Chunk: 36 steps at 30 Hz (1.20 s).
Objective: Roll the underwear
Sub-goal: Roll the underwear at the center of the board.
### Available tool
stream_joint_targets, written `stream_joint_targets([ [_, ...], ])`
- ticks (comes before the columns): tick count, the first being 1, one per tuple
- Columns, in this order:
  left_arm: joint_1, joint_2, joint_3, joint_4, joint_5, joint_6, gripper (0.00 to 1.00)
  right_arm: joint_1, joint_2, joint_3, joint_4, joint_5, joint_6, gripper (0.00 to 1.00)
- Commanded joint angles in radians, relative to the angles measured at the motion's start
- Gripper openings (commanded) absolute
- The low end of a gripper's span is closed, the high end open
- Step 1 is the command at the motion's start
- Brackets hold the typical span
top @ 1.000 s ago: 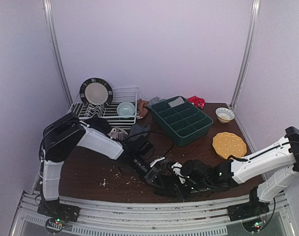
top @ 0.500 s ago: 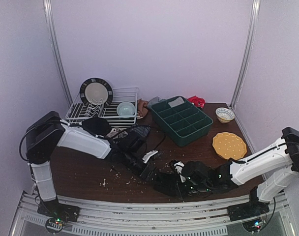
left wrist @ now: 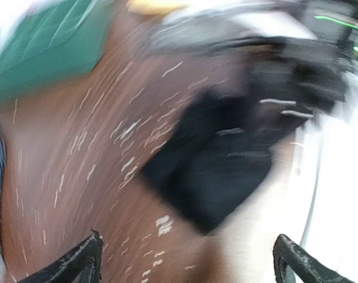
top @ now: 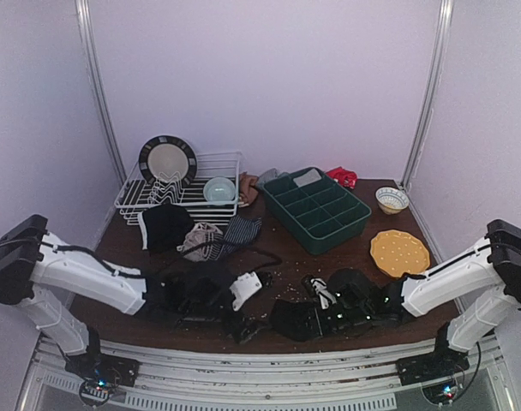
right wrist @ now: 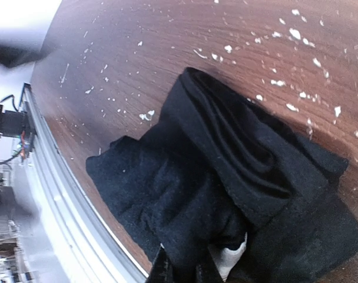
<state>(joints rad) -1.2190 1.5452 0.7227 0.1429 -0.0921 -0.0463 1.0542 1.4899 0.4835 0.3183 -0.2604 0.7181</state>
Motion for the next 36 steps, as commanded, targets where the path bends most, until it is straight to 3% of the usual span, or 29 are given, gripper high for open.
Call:
stream_joint_targets([
  [1, -0.046, -0.064, -0.168, 0.470, 0.066, 0.432, 0.98, -0.046, 0.031, -0.037, -0.054, -0.146, 0.047, 0.00],
  [3, -0.049, -0.061, -0.170, 0.498, 0.190, 0.536, 0.98, -0.064, 0.036, -0.038, -0.056, -0.184, 0.054, 0.00],
  [7, -0.055, -0.004, -0.051, 0.274, 0.200, 0.688, 0.88, -0.093, 0.046, -0.050, -0.040, -0.228, 0.069, 0.00],
  [13, -0.057, 0.106, 0.048, 0.114, 0.231, 0.855, 0.74, -0.111, 0.068, -0.057, -0.007, -0.276, 0.083, 0.00],
  [22, -0.057, 0.231, 0.159, -0.013, 0.228, 0.927, 0.70, -0.117, 0.072, -0.051, -0.001, -0.295, 0.086, 0.00],
  [26, -0.056, 0.295, 0.196, -0.039, 0.200, 0.944, 0.62, -0.118, 0.063, -0.058, 0.010, -0.297, 0.096, 0.00],
  [33, -0.036, 0.374, 0.234, -0.048, 0.145, 0.918, 0.26, -0.116, 0.030, -0.071, 0.010, -0.299, 0.110, 0.01],
  [34, -0.030, 0.375, 0.234, -0.049, 0.153, 0.908, 0.23, -0.117, 0.022, -0.073, 0.009, -0.299, 0.111, 0.04],
  [36, -0.020, 0.374, 0.232, -0.053, 0.170, 0.892, 0.16, -0.114, -0.020, -0.073, -0.006, -0.288, 0.114, 0.20],
])
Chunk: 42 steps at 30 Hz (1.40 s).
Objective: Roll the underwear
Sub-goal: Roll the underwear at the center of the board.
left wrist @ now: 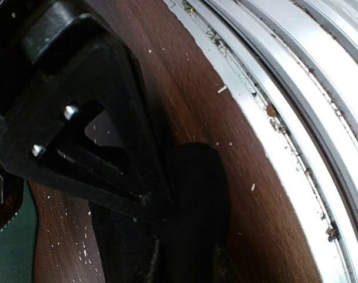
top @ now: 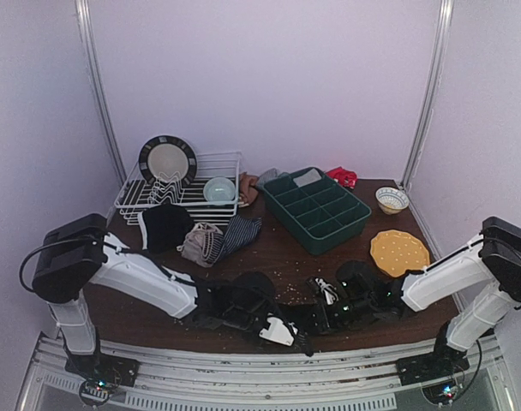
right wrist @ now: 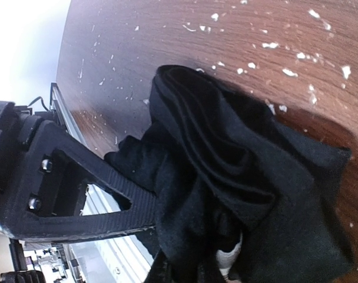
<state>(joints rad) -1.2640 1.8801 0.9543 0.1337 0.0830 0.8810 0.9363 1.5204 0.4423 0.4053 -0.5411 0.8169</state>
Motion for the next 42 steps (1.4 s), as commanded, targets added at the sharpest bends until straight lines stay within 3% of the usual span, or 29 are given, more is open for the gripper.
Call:
stream_joint_targets([
  [1, 0.028, 0.037, 0.001, -0.053, 0.010, -0.043, 0.13, 0.007, -0.078, -0.030, -0.113, 0.003, 0.015, 0.27],
  [6, 0.040, 0.026, 0.048, -0.164, 0.126, -0.089, 0.00, 0.043, -0.287, -0.015, -0.285, 0.153, -0.046, 0.41],
  [15, 0.092, 0.041, 0.166, -0.380, 0.429, -0.245, 0.00, 0.140, -0.550, -0.032, -0.428, 0.415, -0.227, 0.46],
  [22, 0.152, 0.138, 0.304, -0.552, 0.616, -0.331, 0.00, 0.209, -0.513, -0.097, -0.282, 0.512, -0.298, 0.46],
  [29, 0.225, 0.223, 0.389, -0.624, 0.772, -0.384, 0.00, 0.310, -0.479, -0.121, -0.213, 0.627, -0.354, 0.46],
  [42, 0.316, 0.495, 0.695, -0.962, 0.957, -0.399, 0.00, 0.365, -0.352, 0.034, -0.333, 0.701, -0.531, 0.47],
])
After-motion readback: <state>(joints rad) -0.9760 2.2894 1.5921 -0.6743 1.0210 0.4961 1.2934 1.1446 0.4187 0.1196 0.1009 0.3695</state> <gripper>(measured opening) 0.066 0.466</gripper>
